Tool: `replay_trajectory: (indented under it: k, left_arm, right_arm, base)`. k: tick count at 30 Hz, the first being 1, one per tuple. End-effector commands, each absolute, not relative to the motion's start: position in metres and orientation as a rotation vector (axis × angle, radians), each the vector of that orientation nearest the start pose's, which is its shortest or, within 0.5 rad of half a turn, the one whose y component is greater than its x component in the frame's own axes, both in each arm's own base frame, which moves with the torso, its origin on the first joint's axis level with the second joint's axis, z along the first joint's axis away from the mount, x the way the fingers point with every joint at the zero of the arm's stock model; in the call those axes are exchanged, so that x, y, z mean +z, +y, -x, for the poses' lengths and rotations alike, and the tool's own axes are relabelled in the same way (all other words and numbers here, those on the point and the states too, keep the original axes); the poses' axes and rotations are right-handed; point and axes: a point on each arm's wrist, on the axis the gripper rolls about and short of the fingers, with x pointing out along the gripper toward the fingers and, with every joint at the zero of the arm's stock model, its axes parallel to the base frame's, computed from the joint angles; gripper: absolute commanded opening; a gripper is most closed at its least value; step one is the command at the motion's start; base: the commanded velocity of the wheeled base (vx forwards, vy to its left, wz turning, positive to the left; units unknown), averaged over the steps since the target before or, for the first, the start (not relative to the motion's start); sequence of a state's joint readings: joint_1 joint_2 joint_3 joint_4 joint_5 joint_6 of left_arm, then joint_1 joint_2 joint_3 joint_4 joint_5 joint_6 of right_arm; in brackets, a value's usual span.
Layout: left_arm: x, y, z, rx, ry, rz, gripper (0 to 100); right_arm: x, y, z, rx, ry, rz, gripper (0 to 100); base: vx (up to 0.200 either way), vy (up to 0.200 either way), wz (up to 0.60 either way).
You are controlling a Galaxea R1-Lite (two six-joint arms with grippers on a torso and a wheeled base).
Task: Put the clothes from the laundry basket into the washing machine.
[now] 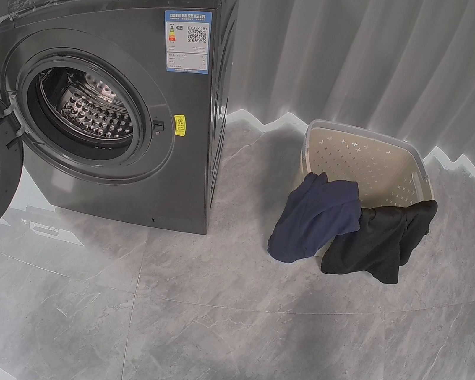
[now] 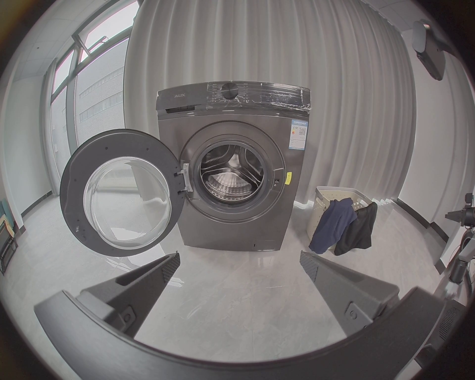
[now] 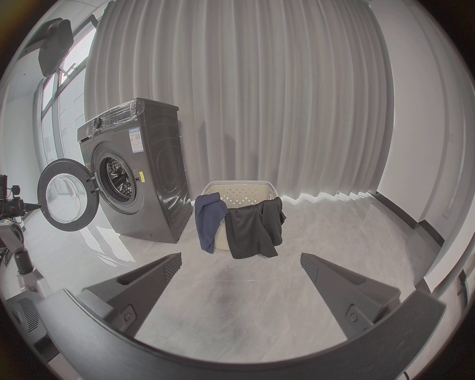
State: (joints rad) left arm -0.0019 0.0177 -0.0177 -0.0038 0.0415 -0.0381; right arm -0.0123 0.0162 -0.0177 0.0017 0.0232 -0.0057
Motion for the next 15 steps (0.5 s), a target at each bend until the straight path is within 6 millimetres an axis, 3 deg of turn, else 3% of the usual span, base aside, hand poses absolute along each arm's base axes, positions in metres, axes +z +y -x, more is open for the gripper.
replay_trajectory:
  k: [1,10,15]
  left_arm:
    - [0.0761,0.0010,0.0222,0.038,0.002,0.038,100]
    - [0.0761,0.0010,0.0222,0.038,0.002,0.041,100]
    - [0.0761,0.0010,0.0222,0.040,0.002,0.041,100]
  right_arm:
    - [0.0753,0.0008,0.0228,0.011,0.002,0.006,100]
    - [0.0753,0.0008,0.0228,0.011,0.002,0.006,100]
    - [0.0753,0.0008,0.0228,0.011,0.002,0.006,100]
  base:
    - [0.000,-0.200,0.00]
    - [0.000,0.000,0.00]
    - [0.000,-0.200,0.00]
